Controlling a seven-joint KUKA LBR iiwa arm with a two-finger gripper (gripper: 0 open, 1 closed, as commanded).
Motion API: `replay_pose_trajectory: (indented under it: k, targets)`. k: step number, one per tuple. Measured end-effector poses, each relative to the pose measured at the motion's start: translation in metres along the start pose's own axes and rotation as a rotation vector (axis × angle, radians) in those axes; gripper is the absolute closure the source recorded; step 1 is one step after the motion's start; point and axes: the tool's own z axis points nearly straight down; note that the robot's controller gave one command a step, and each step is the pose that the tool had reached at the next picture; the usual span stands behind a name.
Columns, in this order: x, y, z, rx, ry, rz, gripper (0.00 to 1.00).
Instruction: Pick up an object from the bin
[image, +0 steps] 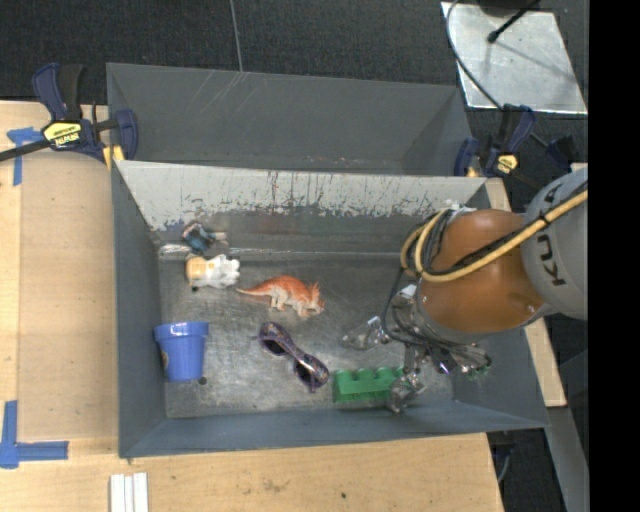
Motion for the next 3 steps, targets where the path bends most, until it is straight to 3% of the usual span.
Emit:
replay_pose_trajectory:
  k: [1, 3]
  targets:
    - [-0.0089, 0.0070, 0.0157, 0.007, -0.016, -0.132, 1.00]
    - [-0.0074, 0.0079, 0.0117, 0.003, -0.008, -0.132, 1.00]
